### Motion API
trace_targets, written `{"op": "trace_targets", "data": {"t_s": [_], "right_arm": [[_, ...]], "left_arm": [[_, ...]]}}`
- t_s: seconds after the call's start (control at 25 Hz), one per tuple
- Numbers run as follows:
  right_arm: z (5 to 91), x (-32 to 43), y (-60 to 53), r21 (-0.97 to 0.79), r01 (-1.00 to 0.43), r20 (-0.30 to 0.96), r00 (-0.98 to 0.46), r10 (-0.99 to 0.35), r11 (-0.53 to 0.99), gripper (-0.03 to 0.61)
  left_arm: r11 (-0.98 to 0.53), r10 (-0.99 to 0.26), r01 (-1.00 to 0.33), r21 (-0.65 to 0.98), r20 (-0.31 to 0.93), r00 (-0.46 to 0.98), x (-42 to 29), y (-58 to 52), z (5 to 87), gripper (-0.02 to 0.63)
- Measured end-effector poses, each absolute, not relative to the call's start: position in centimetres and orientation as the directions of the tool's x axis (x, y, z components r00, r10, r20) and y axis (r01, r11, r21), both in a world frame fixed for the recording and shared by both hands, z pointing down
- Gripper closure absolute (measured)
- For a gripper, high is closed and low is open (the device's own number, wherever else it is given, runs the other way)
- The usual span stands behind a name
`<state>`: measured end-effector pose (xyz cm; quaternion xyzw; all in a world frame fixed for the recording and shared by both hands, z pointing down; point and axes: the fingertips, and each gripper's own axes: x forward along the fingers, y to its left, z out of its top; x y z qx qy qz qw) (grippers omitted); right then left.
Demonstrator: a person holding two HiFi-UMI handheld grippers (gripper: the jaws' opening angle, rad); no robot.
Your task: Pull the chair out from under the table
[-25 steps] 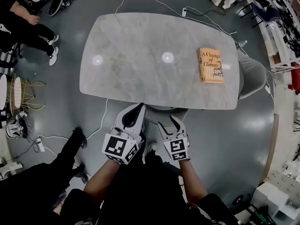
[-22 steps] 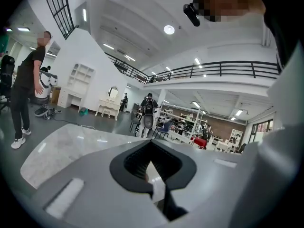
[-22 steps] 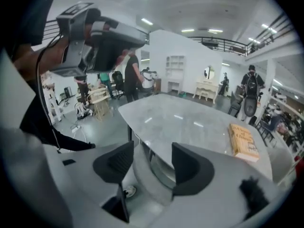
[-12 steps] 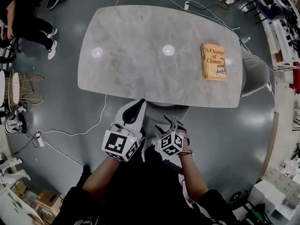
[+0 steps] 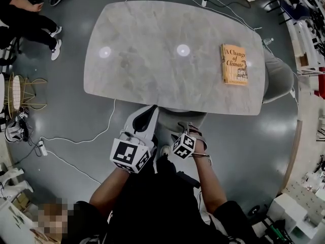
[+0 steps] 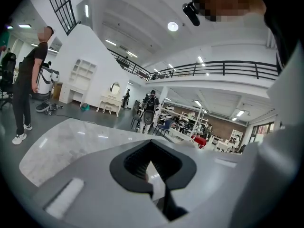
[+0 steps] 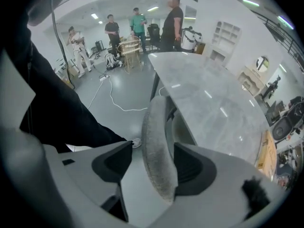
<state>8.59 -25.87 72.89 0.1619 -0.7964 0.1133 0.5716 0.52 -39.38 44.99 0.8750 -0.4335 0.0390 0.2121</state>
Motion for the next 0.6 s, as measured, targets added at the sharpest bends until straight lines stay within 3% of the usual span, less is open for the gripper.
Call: {"op": "trace_targets", "data": {"t_s": [0.6], "right_arm": [[78.1, 8.6, -26.2, -0.021, -0.302, 0.977, -0.208, -0.045, 0.953, 0.314]], "left_arm": [[-0.525, -0.735, -0.773, 0.356, 0.269, 0.623, -0.1, -39.0, 45.9, 0.606]]}}
